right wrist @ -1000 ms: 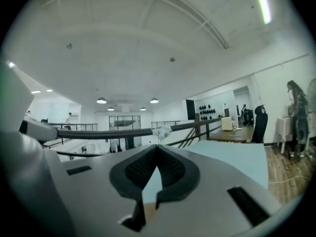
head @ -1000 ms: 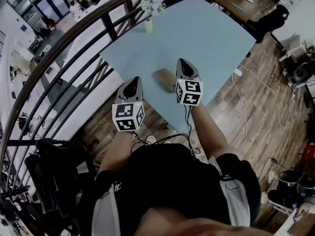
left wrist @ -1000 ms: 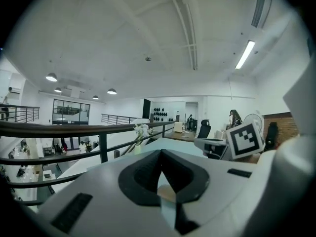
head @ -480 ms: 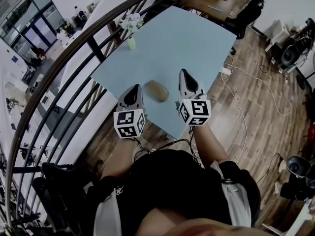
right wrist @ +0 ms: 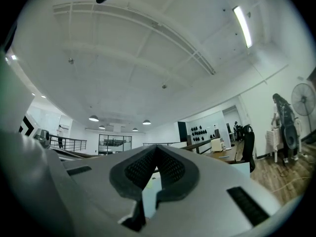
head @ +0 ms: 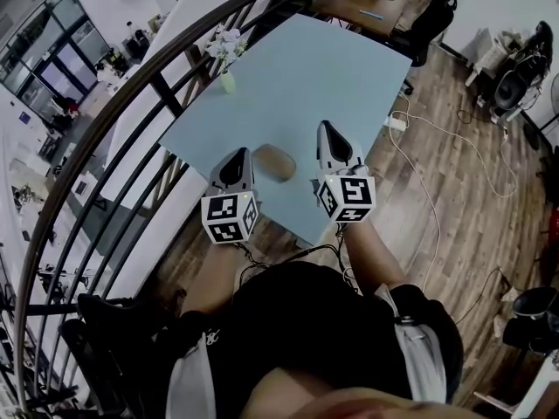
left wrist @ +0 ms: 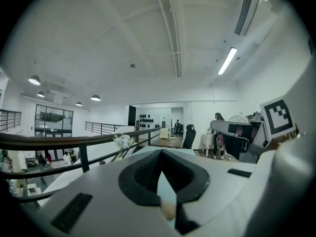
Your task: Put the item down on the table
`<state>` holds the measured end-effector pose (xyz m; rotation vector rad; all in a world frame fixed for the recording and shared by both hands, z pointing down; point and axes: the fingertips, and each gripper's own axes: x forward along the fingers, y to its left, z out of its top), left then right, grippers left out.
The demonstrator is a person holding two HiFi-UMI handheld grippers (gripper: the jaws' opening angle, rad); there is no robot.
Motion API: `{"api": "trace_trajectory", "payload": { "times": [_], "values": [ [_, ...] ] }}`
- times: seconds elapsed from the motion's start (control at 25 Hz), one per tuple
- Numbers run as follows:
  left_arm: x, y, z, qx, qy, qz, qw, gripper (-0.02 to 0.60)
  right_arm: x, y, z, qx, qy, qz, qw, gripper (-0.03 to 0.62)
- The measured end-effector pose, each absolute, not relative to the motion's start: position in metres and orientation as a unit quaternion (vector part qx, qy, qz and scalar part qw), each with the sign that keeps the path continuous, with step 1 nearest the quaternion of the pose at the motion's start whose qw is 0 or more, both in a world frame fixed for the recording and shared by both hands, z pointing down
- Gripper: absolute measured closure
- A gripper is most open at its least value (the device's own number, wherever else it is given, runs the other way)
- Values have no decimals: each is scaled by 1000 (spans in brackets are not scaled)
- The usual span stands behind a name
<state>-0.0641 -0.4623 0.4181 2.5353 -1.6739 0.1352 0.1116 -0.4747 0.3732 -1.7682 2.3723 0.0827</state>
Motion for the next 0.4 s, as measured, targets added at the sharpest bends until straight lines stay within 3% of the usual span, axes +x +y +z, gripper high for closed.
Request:
{"api": "trace_trajectory", "payload": {
  "times": [0.4],
  "values": [
    [-62, -456, 423, 831, -553, 47, 50, 570, 110, -472, 377, -586, 804, 26, 92, 592]
  ]
}}
